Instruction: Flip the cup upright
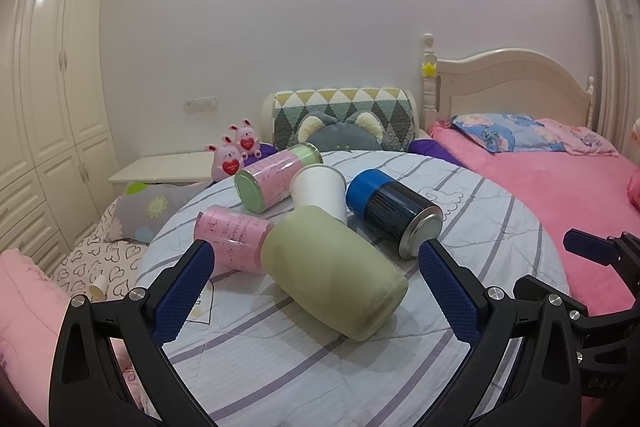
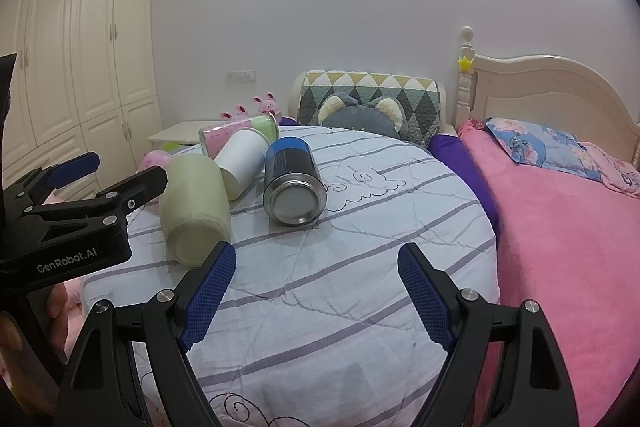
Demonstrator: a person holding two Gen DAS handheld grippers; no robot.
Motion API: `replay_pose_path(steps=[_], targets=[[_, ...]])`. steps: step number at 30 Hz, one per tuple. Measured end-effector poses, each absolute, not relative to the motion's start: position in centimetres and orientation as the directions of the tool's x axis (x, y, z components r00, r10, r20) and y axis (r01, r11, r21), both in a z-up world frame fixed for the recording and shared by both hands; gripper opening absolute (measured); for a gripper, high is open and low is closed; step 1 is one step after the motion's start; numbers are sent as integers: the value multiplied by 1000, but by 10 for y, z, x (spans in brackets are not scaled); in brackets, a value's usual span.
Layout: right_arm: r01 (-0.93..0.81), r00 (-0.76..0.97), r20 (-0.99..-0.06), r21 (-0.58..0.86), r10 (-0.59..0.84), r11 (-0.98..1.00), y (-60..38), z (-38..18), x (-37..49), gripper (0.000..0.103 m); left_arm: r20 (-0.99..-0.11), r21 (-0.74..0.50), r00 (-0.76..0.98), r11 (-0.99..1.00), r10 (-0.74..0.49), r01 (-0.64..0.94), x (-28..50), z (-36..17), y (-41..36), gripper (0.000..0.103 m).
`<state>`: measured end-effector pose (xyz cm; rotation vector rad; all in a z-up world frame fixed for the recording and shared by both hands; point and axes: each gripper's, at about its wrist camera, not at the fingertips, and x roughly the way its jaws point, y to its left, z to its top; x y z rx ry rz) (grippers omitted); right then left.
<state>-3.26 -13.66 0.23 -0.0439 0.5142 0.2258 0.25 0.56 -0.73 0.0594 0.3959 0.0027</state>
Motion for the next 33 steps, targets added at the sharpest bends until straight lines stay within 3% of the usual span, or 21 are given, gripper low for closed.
replay_pose_path(steps=[33], targets=[[-234, 796, -570, 23, 205, 972, -130, 1, -9, 85, -470, 47, 882, 999, 20, 3, 35, -8, 16, 103]])
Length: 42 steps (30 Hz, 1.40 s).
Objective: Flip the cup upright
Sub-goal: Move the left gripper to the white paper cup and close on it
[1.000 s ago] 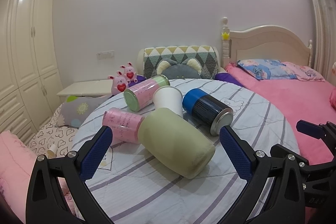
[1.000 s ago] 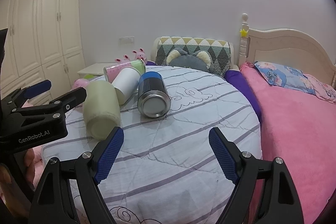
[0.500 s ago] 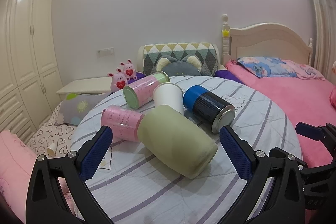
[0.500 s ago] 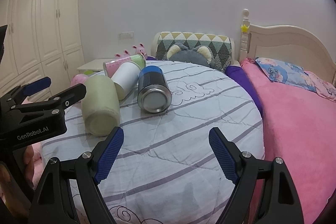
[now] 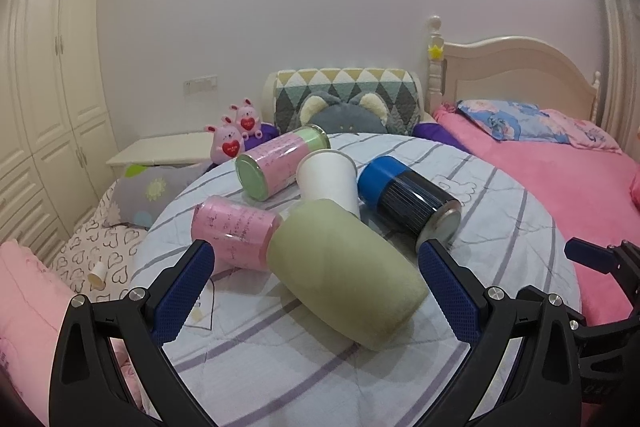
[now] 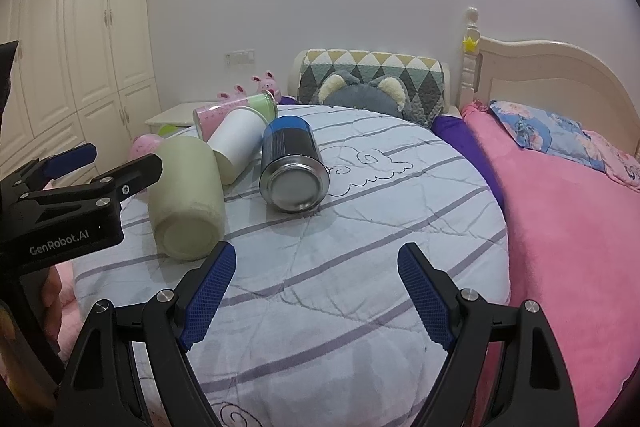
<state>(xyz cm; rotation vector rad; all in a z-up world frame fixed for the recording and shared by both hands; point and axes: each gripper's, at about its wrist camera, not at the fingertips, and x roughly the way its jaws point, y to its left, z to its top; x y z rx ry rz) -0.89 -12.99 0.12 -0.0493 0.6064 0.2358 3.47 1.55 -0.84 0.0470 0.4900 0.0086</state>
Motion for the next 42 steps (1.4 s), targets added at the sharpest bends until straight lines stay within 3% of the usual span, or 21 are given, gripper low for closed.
replay_pose_path(steps=[13, 22, 42], targets=[[-255, 776, -587, 47, 233, 966, -137, 16, 46, 85, -604, 24, 797, 999, -3, 22, 107, 3, 19, 103], [-267, 747, -614, 73, 254, 961, -147, 19, 95, 85, -686, 88, 725, 996, 53, 10, 164, 2, 6, 103], [-318, 672, -667, 132, 322, 939, -163, 5, 161, 85, -907, 137, 406, 990, 112, 32, 241, -37, -2, 103]])
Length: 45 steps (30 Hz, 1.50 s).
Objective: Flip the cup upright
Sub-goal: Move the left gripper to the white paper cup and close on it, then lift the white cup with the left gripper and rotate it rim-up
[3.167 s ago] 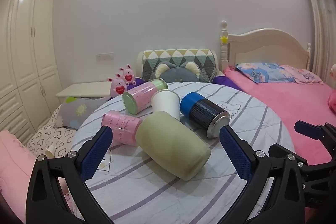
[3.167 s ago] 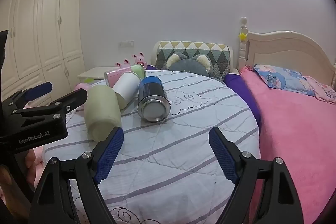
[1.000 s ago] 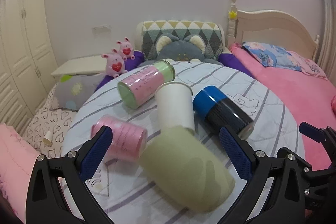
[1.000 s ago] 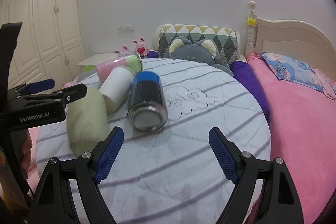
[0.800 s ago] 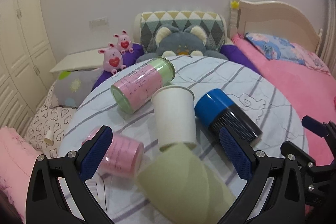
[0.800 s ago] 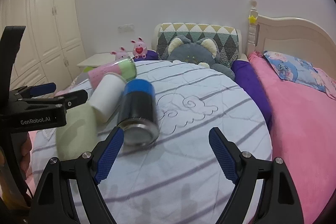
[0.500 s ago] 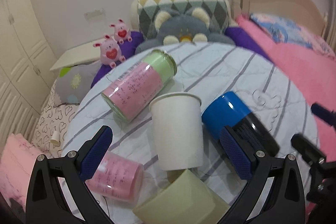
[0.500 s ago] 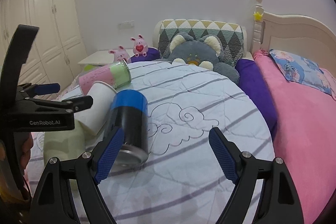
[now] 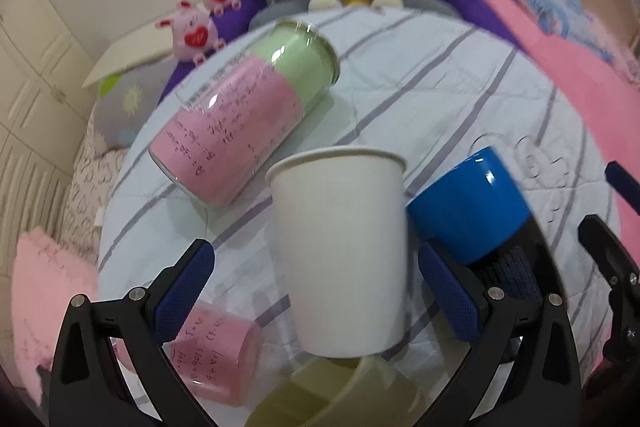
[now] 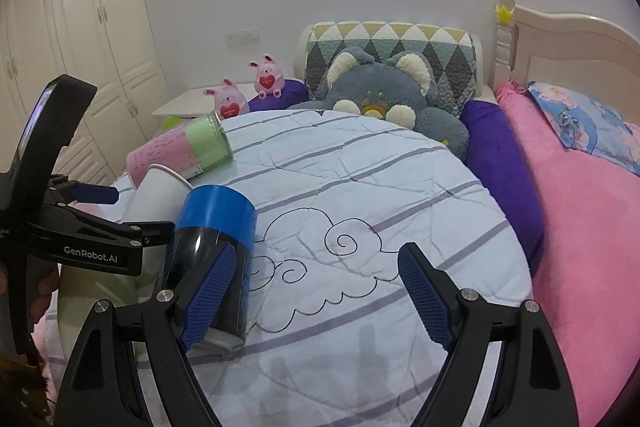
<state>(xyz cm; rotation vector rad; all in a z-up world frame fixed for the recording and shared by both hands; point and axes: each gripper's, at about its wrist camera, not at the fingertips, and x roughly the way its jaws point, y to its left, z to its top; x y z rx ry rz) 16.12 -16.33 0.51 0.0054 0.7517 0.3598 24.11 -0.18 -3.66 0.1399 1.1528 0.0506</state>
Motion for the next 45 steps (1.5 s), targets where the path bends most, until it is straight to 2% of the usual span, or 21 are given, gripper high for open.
replay_pose_path(steps=[5, 7, 9, 19, 33, 45], targets=[[-334, 654, -680, 134, 332, 933, -161, -1, 173, 85, -936, 149, 329, 988, 126, 46, 253, -44, -1, 101], [-337, 650, -680, 144, 341, 930, -161, -3, 176, 85, -944, 157, 300, 987, 138, 42, 257, -47, -1, 88], [-342, 641, -682, 156, 351, 927, -160, -5, 179, 85, -950, 180, 268, 982, 159, 57, 258, -53, -2, 65], [-333, 631, -692, 166, 350, 928, -157, -8, 184, 85, -923, 214, 338, 975, 182, 62, 254, -36, -6, 66], [-304, 649, -690, 152, 321, 941, -160, 5, 178, 85, -901, 192, 408, 979, 146, 74, 244, -7, -9, 66], [-299, 688, -665, 106, 291, 948, -157, 33, 140, 85, -854, 170, 510, 981, 98, 96, 190, 33, -19, 66]])
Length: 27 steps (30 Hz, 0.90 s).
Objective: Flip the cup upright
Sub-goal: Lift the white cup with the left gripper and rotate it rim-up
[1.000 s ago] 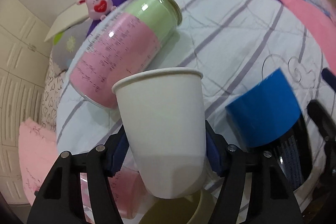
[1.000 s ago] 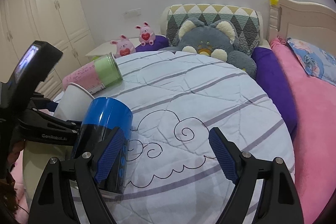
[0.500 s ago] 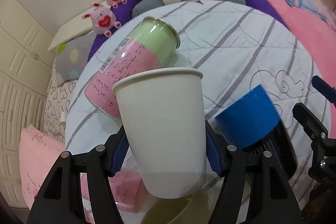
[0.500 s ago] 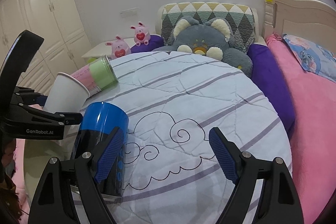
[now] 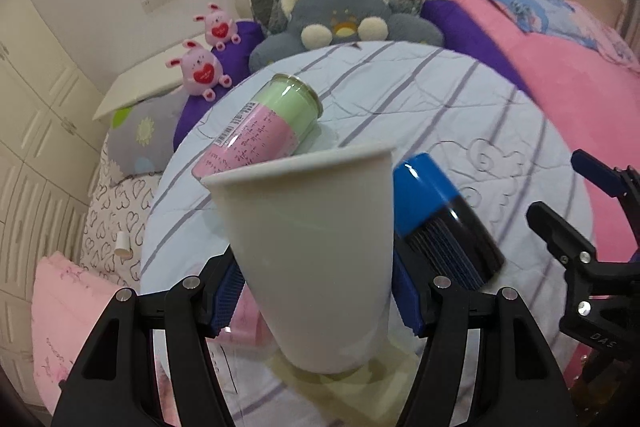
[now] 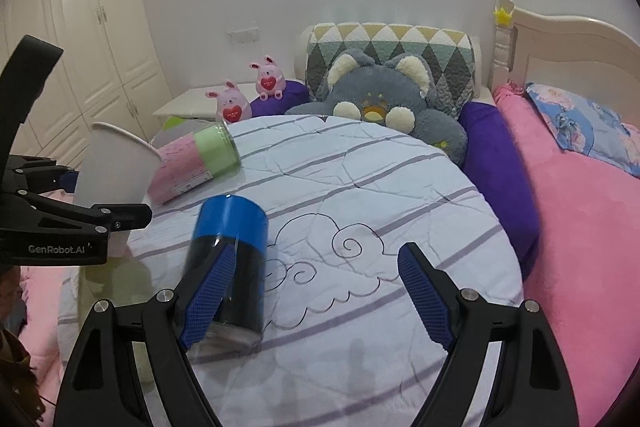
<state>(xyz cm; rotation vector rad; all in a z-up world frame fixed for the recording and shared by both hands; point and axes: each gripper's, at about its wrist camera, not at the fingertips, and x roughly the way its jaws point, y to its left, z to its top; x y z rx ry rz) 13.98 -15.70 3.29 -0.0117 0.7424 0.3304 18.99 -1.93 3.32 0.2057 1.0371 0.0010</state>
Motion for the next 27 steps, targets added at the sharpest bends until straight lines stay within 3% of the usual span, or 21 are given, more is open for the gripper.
replay_pose_path(steps=[14, 27], targets=[[-264, 740, -631, 45, 232, 964, -159, 57, 64, 85, -803, 91, 596, 984, -19, 154, 110, 62, -35, 65], [-185, 745, -653, -8, 135, 983, -182, 46, 14, 85, -859, 3, 498, 970, -121, 242, 54, 20, -76, 65]])
